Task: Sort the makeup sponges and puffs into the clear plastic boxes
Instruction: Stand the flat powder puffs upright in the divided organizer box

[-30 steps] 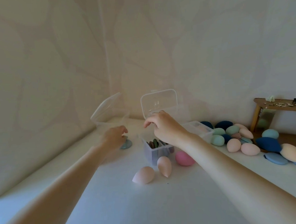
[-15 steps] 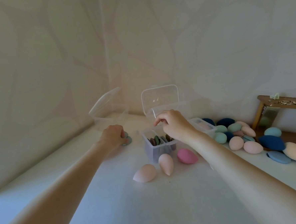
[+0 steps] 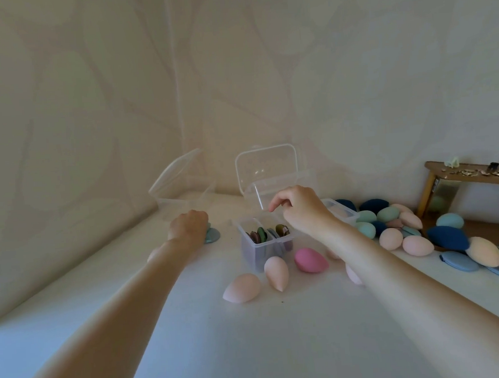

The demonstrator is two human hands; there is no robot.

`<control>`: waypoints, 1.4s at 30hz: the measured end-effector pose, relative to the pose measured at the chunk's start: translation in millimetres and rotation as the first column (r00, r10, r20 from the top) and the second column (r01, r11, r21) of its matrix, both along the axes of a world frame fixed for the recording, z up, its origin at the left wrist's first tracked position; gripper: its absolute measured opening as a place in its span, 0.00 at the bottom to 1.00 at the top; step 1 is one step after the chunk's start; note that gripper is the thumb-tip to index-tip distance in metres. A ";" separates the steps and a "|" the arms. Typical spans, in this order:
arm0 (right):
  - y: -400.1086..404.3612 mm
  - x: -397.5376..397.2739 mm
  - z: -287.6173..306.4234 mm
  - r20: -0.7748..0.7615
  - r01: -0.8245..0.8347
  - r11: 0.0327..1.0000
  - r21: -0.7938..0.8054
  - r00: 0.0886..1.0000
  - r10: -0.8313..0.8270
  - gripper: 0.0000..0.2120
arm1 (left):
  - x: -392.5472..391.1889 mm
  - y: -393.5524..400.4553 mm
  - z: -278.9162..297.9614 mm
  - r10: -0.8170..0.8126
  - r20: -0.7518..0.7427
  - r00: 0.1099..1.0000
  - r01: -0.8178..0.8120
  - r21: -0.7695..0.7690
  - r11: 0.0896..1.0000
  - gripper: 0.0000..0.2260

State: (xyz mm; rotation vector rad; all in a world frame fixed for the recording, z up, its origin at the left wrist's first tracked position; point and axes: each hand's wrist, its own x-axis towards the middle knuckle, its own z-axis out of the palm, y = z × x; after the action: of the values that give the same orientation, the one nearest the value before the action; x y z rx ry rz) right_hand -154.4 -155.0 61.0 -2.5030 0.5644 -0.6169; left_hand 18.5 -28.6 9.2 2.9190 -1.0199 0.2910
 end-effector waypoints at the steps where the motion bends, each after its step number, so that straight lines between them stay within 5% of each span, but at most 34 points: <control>1: 1.3 1.2 -0.1 -0.001 -0.002 1.000 0.008 1.000 0.002 0.22 | 0.7 1.9 -0.8 -0.011 0.007 1.000 0.011 0.003 1.000 0.11; 10: 23.3 14.8 0.4 -0.032 -0.093 0.989 -0.112 0.995 0.090 0.18 | -10.4 -3.6 7.6 -0.068 0.197 0.978 0.049 0.100 0.994 0.11; 15: 14.6 15.7 7.5 0.009 -0.082 0.989 -0.120 0.996 0.083 0.22 | -34.0 -12.7 40.0 -0.115 0.289 0.950 0.203 -0.294 0.934 0.11; 19: 9.6 12.3 17.4 0.060 -0.108 0.989 0.099 0.993 0.102 0.19 | -62.0 -25.4 69.1 -0.326 0.188 0.926 0.369 -0.631 0.682 0.09; 22: -6.2 2.2 20.7 0.216 0.014 0.989 0.145 0.975 -0.046 0.10 | -75.9 -38.3 73.0 -0.499 0.071 0.864 0.382 -0.737 0.557 0.10; 30: -43.5 -26.6 1.3 0.205 0.196 0.935 0.295 0.943 -0.262 0.18 | -82.5 -48.9 31.0 -0.617 -0.176 0.767 0.551 -0.311 0.774 0.14; 35: -39.3 -19.7 -8.6 0.187 0.133 0.944 0.301 0.963 -0.195 0.11 | -86.6 -43.2 29.4 -0.619 -0.195 0.761 0.513 -0.405 0.757 0.15; 42: -24.3 -11.3 -18.3 -0.067 0.091 0.964 -0.249 0.992 -0.111 0.15 | -85.0 -38.6 24.1 -0.576 -0.157 0.802 0.521 -0.288 0.804 0.14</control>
State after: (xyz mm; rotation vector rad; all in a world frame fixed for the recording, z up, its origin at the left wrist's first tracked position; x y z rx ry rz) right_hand -165.8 -179.3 42.7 -2.7550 0.6862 -0.6613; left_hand -66.5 -67.1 33.3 2.2423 -1.5996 0.0250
